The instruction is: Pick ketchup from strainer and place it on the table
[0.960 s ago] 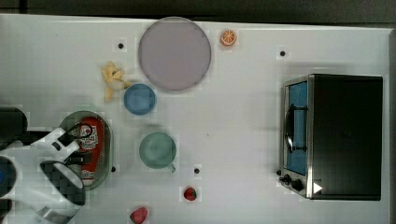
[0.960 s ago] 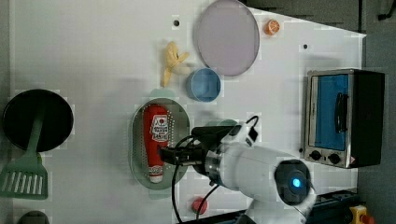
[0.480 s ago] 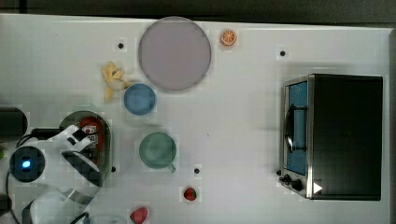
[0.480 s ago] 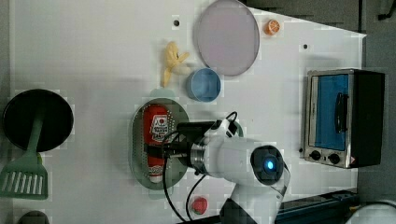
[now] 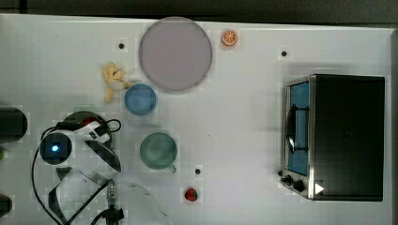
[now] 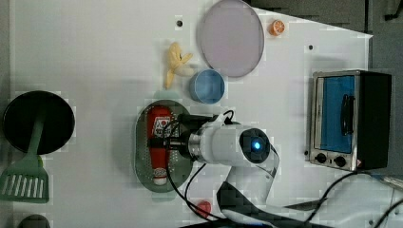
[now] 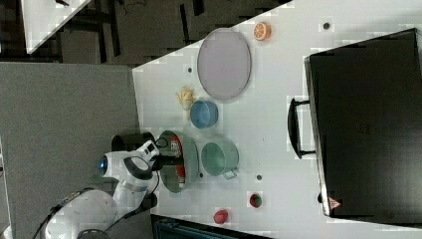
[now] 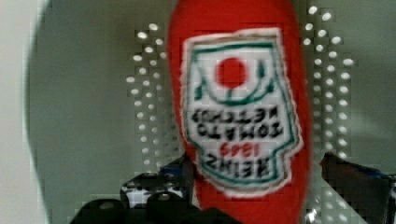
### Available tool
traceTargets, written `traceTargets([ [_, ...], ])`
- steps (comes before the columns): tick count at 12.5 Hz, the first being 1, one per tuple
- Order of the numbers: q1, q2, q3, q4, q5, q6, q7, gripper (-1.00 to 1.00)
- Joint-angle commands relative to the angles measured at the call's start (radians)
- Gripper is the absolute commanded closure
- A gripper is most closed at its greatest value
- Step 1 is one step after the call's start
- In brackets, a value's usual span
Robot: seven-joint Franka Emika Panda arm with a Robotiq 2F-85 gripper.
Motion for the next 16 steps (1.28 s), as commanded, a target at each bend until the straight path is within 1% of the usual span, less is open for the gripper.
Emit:
traceTargets([
  [1,0.054,0.010,-0.016,0.063,-0.025,0.023,0.072,-0.42],
  [2,0.060,0.010,-0.014,0.068,-0.025,0.032,0.072,-0.19],
  [5,0.060,-0.010,-0.012,0.065,-0.024,0.014,0.074,-0.16],
  [8,0.051,-0.095,0.019,0.062,-0.003,-0.094,0.074,-0.16],
  [9,0.042,-0.136,0.039,0.066,0.037,-0.131,0.074,-0.16],
  [12,0.010,-0.276,0.081,0.105,0.218,-0.226,0.066,-0.16],
  [14,-0.010,-0.346,0.076,0.170,0.296,-0.350,0.034,-0.16],
  [16,-0.043,-0.377,0.068,0.264,0.356,-0.512,-0.014,-0.16],
])
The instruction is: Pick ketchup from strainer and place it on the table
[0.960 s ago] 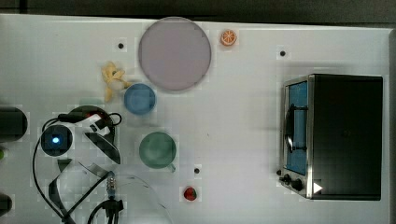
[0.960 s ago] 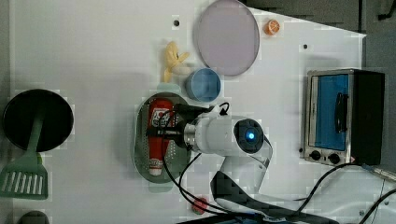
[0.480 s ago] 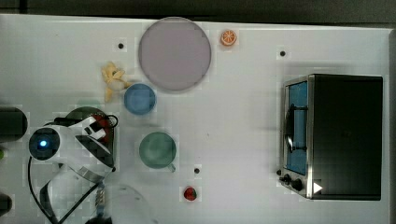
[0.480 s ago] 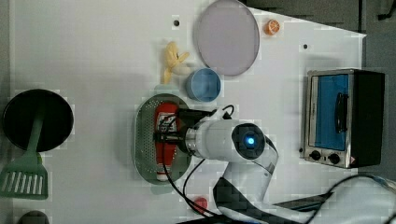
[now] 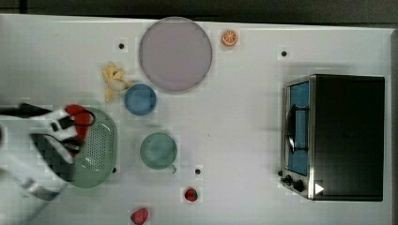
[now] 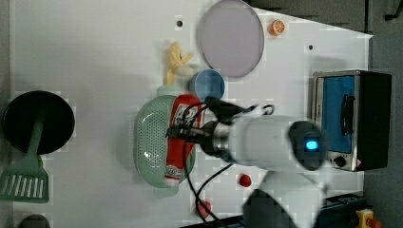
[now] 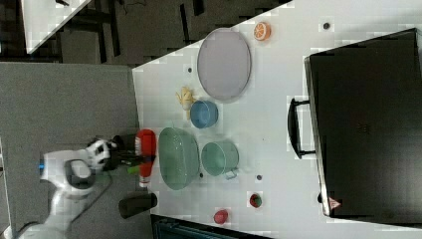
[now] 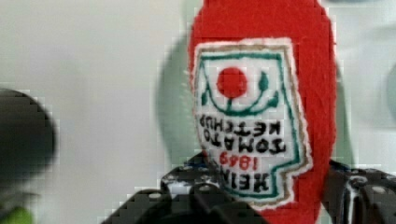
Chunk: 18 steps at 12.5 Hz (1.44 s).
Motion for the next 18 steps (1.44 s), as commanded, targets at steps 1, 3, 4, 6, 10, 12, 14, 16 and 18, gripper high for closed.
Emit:
traceTargets([
  [1,-0.081,-0.054,-0.015,0.133,0.065,-0.174,-0.062,-0.16],
  [3,-0.117,-0.054,-0.057,0.220,0.073,-0.293,-0.148,-0.16],
  [4,-0.135,-0.054,-0.087,0.252,0.073,-0.331,-0.207,-0.16],
  [6,-0.169,-0.054,-0.156,0.280,0.071,-0.352,-0.358,-0.16],
  [10,-0.213,-0.053,-0.325,0.272,0.062,-0.324,-0.688,-0.16],
  [12,-0.218,-0.054,-0.413,0.254,0.061,-0.289,-0.770,-0.16],
  [14,-0.219,-0.054,-0.479,0.214,0.062,-0.226,-0.796,-0.16],
  [16,-0.219,-0.054,-0.520,0.150,0.062,-0.143,-0.796,-0.16],
  [18,-0.220,-0.054,-0.544,0.060,0.062,-0.035,-0.796,-0.16],
])
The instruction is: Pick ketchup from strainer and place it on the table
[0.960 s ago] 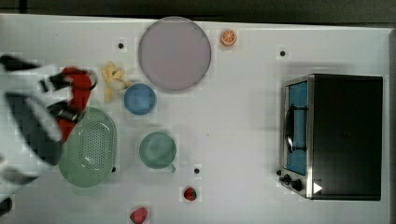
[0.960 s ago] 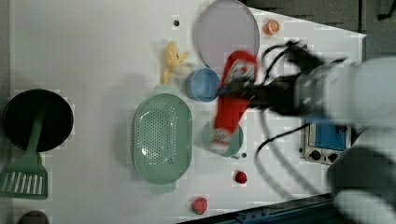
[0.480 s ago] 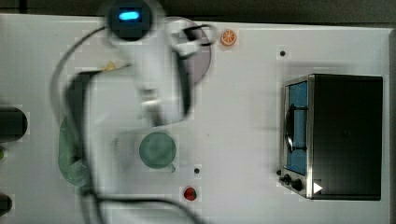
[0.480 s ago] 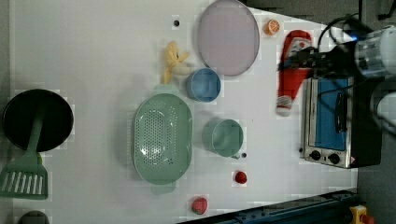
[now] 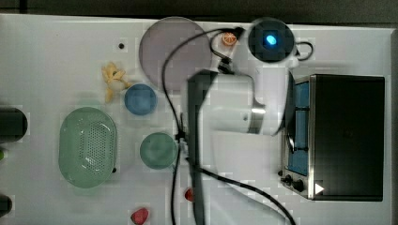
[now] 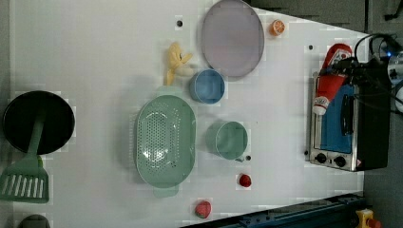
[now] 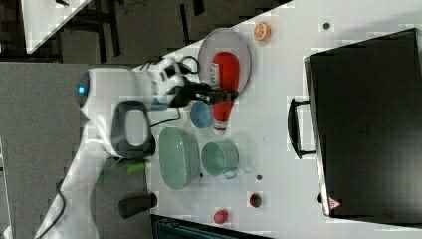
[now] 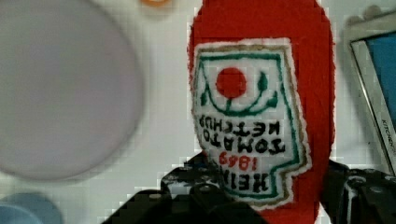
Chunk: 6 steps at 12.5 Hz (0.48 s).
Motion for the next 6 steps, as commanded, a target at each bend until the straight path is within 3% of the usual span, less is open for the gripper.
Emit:
traceTargets([
  [1,0.058,-0.027,0.036,-0.124,0.003,0.105,-0.062,-0.16],
  [6,0.058,-0.011,0.032,-0.323,0.003,0.267,-0.054,-0.16],
])
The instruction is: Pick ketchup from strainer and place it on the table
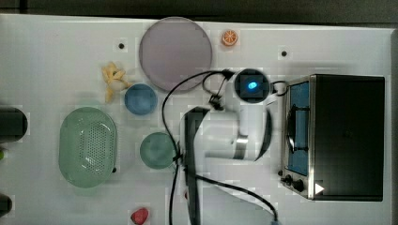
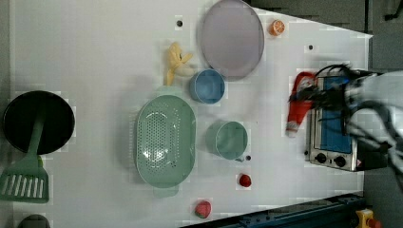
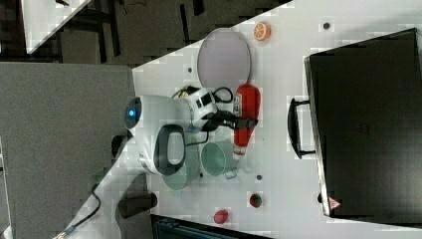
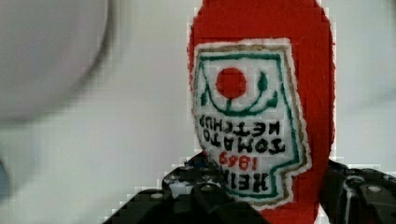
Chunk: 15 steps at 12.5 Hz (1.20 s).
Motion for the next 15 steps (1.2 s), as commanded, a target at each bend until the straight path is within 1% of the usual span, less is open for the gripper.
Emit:
traceTargets([
  [1,0.054,0.006,0.016,-0.045,0.002,0.095,-0.036,-0.16],
  [4,0.054,0.087,0.016,-0.053,0.002,0.155,-0.036,-0.16],
  [5,0.054,0.115,0.016,-0.053,0.002,0.177,-0.036,-0.24],
  [7,0.054,0.144,0.016,-0.050,0.002,0.242,-0.036,-0.65],
  [8,0.054,0.134,0.016,-0.049,0.002,0.248,-0.036,-0.87],
  [9,0.054,0.111,0.017,-0.044,0.002,0.238,-0.036,-0.99],
  [12,0.054,0.005,0.017,0.016,0.004,0.131,-0.035,-1.00],
  [15,0.054,-0.088,0.016,0.153,0.005,-0.049,-0.001,-1.00],
])
